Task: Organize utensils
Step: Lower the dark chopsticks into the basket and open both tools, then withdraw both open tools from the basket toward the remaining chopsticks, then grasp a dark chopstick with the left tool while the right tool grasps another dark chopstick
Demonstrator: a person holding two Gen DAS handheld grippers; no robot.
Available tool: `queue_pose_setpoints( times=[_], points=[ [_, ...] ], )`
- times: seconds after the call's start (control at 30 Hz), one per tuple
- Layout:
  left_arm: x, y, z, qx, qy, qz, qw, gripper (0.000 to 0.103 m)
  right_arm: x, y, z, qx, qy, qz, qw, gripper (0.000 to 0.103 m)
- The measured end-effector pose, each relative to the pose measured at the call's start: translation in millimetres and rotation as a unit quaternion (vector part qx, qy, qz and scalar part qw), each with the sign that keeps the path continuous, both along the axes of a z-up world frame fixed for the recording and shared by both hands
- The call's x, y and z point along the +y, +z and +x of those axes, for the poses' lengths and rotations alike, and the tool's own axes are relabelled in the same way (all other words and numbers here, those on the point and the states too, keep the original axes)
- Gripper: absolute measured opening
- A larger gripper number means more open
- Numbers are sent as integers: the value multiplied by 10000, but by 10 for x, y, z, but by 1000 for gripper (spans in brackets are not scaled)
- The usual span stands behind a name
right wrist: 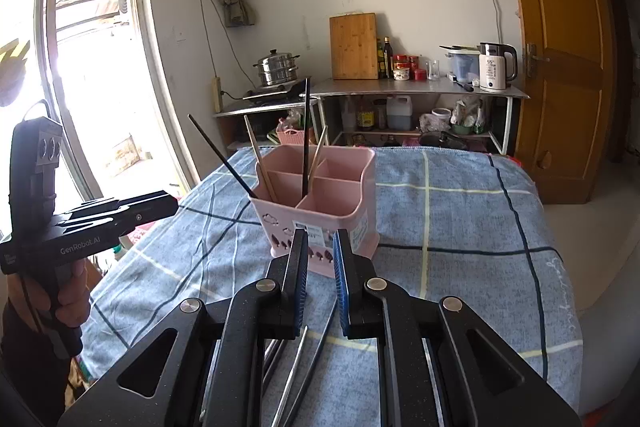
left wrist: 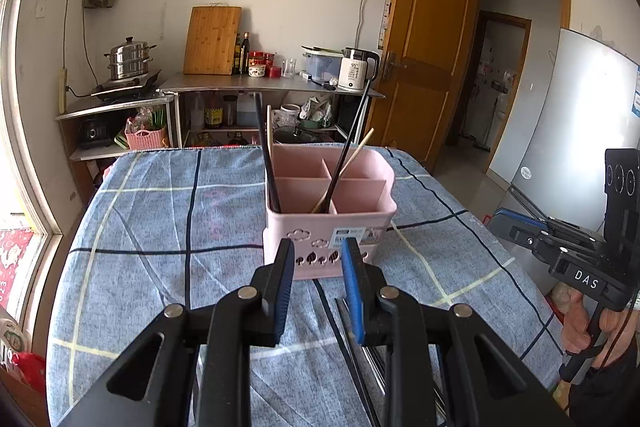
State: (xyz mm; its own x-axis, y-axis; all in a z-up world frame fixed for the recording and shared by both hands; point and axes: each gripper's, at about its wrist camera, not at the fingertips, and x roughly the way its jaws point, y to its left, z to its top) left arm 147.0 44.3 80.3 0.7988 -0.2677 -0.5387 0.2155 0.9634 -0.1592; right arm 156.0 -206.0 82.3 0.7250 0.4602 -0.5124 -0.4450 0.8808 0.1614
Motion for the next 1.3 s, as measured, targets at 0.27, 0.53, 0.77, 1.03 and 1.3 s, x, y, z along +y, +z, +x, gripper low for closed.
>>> queue_pose_setpoints(
  times=[0.27,0.53,0.77,1.03,1.3],
  points=[
    [-34,-306,-56,359,-33,-62,9993,26,-16,-277,-22,383,95,32,9992,13],
    [-148,-475,24,621,-172,23,9979,26,20,-470,77,693,108,-63,9975,13],
    [-270,-702,240,1025,-278,63,9943,30,73,-675,217,999,120,-212,9947,13],
    [-401,-1015,521,1523,-371,116,9876,30,167,-980,452,1466,116,-472,9880,13],
    [-487,-1186,639,1733,-446,146,9837,30,262,-1152,565,1687,196,-614,9836,13]
  ],
)
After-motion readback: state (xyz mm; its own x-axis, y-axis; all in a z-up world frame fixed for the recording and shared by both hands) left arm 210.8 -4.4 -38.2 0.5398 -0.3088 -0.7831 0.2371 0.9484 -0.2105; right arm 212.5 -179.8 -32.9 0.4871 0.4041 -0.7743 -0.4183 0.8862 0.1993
